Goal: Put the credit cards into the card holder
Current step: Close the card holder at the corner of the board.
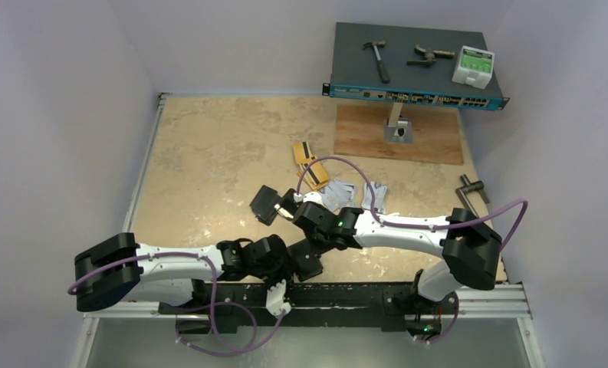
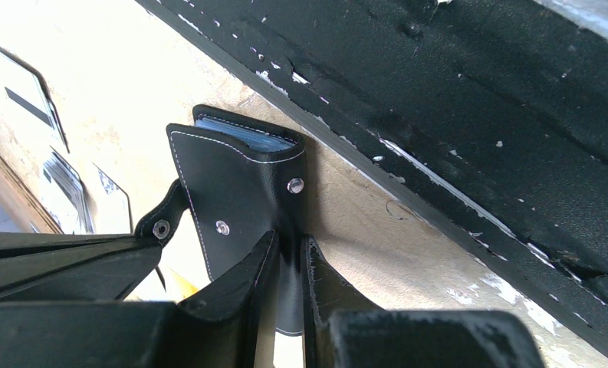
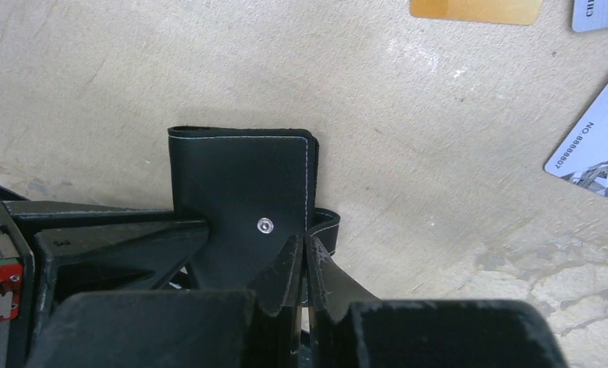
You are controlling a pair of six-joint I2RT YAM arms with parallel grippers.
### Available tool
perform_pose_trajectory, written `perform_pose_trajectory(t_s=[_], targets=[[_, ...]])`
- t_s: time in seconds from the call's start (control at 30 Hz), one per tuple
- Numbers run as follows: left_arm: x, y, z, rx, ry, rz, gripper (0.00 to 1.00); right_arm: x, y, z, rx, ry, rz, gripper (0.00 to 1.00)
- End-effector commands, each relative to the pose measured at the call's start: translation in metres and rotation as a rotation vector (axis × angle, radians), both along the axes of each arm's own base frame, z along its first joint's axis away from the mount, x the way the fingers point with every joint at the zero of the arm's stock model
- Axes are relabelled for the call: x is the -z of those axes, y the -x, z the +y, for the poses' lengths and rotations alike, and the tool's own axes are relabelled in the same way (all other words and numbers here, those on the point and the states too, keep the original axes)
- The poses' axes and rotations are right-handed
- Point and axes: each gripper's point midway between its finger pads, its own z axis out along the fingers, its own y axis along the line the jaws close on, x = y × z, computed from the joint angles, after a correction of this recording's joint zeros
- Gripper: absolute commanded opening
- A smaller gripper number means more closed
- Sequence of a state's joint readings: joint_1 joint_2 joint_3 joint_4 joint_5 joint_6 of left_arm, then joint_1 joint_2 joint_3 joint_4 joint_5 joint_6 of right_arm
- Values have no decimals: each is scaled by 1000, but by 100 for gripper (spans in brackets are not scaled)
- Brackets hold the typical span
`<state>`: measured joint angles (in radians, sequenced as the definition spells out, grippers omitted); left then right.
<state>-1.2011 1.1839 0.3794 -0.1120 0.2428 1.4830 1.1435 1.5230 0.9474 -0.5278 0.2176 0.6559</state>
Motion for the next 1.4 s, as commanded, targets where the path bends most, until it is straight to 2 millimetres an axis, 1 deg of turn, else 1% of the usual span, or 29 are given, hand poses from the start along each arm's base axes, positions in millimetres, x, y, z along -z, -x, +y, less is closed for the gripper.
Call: perform_pose_trajectory(t_s=[0.0,0.2,0.27,0.3,0.43,0.53,0.67,0.8,0.9,0.97,1.03,1.17,1.27,1.37], targets=[[10,11,9,12,-33,44,0,-20,-5,9,16,-46,-33,0],[10,11,9,15,-30,44,0,-18,1,6,4,-23,-9,0],[10,11,9,15,-31,44,0,-17,3,6,-4,-18,3,10],[10,11,9,15,-31,44,0,-18,4,6,-5,-19,4,13],[10,11,9,15,-28,42,0,-21,4,6,-1,-33,-4,14],[10,11,9,16,-27,40,0,-19,5,6,-3,-29,1,14],[9,10,8,15,-22,38,0,-17,5,9,-10,-34,6,13],[9,10,9,16,-21,36,0,-16,6,9,-15,-33,12,6],[8,10,8,16,-19,34,0,-13,9,9,-24,-28,24,6],[8,10,8,17,-17,33,0,-12,9,9,-22,-28,25,4],[9,10,8,16,-18,33,0,-13,9,9,-22,-30,25,0],[8,9,8,14,-20,33,0,-14,6,9,-11,-29,11,0],[8,10,7,16,-19,34,0,-17,8,16,-22,-67,17,0],[8,10,7,16,-18,34,0,-14,9,22,-33,-83,29,0]])
